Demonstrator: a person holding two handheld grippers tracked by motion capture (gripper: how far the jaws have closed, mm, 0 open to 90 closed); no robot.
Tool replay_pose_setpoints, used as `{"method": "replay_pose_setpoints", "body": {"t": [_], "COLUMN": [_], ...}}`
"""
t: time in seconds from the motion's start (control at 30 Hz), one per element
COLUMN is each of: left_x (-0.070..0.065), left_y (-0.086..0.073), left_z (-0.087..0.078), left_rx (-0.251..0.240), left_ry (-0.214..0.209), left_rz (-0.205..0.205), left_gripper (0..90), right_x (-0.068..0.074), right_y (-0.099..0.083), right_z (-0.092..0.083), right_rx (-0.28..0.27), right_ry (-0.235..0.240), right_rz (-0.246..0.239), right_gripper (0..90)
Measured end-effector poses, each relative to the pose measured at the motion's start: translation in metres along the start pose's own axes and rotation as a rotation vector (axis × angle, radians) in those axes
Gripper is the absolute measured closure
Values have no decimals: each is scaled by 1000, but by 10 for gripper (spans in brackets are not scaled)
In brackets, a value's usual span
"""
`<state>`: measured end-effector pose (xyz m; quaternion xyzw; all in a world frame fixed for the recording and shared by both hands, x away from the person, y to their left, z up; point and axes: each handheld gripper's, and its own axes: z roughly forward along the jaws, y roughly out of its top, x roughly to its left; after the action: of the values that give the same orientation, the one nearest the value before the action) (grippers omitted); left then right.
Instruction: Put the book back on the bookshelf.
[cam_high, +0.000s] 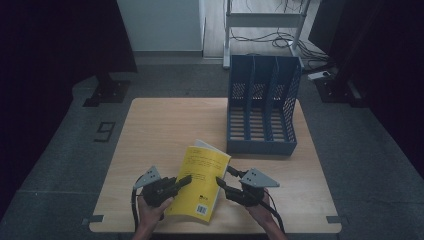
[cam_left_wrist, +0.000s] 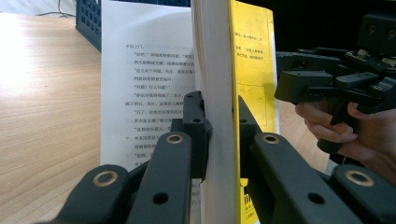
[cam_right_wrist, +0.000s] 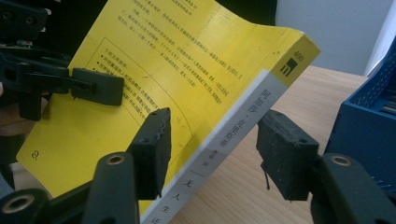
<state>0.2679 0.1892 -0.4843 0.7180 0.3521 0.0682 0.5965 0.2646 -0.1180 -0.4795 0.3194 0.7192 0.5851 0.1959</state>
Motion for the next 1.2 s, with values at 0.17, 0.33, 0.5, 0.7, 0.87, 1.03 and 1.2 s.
{"method": "replay_pose_setpoints", "body": {"t": [0.17, 0.33, 0.5, 0.7, 0.87, 1.03, 1.2], "left_x": [0, -1, -1, -1, -2, -2, -2], "left_y": [0, -1, -1, -1, -1, -1, -1], "left_z": [1, 2, 2, 3, 4, 5, 5], "left_rx": [6, 10, 12, 8, 4, 9, 15], "left_ry": [-7, -13, -17, -20, -31, -34, -39], "left_rz": [0, 3, 5, 7, 12, 14, 15], "left_gripper": [817, 817, 816, 813, 802, 791, 793], "right_x": [-2, -1, -2, 0, 6, 11, 8], "right_y": [0, -1, -2, 1, 8, 12, 11], "right_z": [0, 1, 1, -2, -8, -13, -13], "right_rx": [-3, -3, -10, -22, -40, -53, -68], "right_ry": [36, 60, 55, 50, 36, 26, 65], "right_rz": [16, 16, 15, -11, -96, -156, -108], "right_gripper": [473, 505, 573, 601, 619, 634, 653]}}
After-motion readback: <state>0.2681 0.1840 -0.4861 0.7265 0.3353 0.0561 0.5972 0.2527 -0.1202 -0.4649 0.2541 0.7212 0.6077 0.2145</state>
